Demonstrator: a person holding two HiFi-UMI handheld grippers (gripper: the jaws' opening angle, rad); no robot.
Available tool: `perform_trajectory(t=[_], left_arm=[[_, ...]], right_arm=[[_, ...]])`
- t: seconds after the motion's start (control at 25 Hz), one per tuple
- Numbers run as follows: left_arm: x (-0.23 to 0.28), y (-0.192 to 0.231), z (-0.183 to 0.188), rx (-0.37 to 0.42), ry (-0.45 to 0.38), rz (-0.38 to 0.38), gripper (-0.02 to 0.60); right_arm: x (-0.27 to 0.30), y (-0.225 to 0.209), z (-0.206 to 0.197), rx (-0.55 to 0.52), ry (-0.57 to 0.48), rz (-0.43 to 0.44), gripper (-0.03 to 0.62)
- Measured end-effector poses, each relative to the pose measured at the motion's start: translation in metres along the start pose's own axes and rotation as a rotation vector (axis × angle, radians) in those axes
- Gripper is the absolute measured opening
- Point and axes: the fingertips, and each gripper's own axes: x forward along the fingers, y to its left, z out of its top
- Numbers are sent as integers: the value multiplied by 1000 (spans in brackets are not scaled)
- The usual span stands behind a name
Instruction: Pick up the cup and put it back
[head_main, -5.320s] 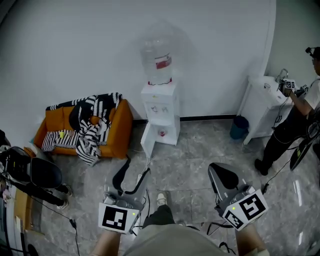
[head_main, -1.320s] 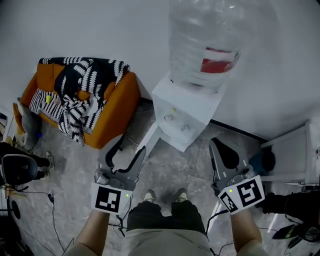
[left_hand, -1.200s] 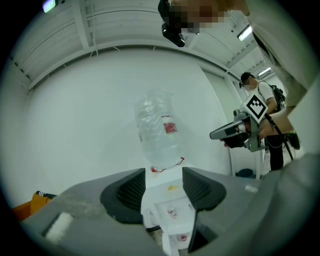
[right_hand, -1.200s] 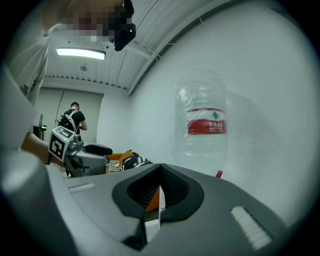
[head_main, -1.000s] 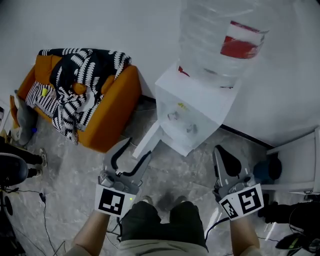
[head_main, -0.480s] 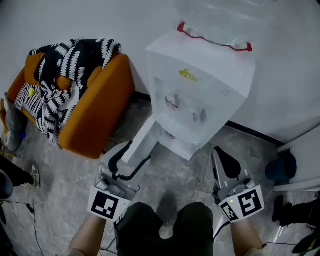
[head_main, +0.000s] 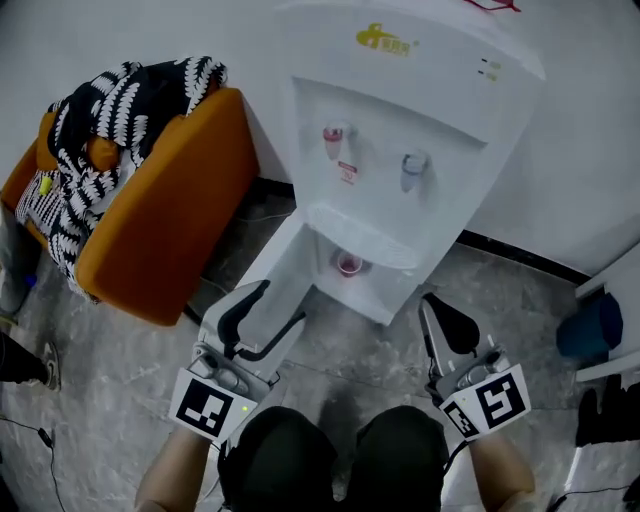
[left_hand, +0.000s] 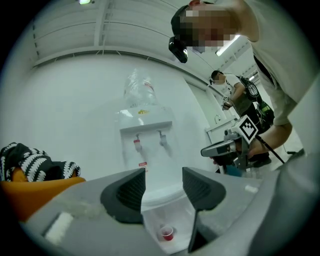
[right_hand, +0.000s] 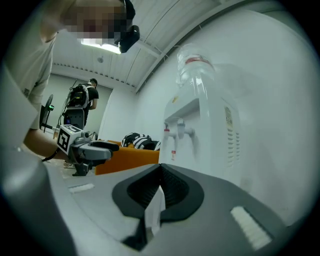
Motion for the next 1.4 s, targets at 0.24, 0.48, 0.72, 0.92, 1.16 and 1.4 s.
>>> perform_trajectory(t=[0.24,0.48,0.72,0.92,1.16,1.4], left_arm=[[10,-10,-53,36,-10,-24,239],[28,-23,-87,90,1,-54,239],[74,-26,-137,-7,3,-77,239],[121,-21,-171,4,-22,-67,241],[172,-12,-224,91,-5,-54,262],[206,-10,-288,47,78,-26,301]], right_arm=[[6,-7,-56,-13,-15,11,3],[14,-6,-89,-42,-24,40,3],[34,-13,-118,-16,-56,43,3],[56,-19,-146,-44,-67,7,3],[86,-18,-188,-6,-78,-21,3],[109,-26,-238,38,-32,-57,3]])
